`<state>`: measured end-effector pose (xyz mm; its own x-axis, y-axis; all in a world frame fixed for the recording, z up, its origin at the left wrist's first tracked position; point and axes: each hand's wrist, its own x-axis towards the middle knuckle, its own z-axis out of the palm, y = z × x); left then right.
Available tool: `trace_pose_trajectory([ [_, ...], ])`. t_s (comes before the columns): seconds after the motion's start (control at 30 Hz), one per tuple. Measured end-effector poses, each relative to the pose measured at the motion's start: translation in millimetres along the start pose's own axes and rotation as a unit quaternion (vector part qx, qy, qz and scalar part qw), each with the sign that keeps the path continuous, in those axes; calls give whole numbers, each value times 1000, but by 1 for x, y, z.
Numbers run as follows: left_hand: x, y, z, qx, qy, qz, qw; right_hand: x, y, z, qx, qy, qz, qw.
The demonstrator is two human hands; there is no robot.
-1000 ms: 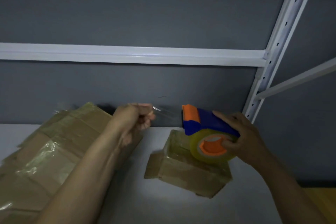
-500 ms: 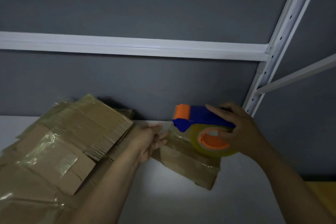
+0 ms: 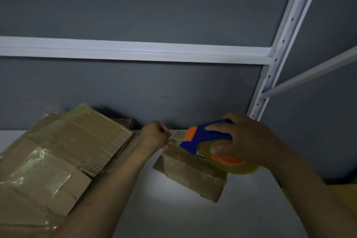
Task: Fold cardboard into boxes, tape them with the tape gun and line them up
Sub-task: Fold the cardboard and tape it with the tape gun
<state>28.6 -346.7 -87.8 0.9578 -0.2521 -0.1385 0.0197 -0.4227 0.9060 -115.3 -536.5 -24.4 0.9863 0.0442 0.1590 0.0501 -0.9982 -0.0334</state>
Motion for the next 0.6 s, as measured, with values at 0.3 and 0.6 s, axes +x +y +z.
trace_pose_trajectory([
  [0.3,13,-22,-2,84,14,54,995,18,-31,11,-28,51,7,998],
  [0.6,18,-34,9,152,82,98,980,21,-31,10,-12,39,23,999],
])
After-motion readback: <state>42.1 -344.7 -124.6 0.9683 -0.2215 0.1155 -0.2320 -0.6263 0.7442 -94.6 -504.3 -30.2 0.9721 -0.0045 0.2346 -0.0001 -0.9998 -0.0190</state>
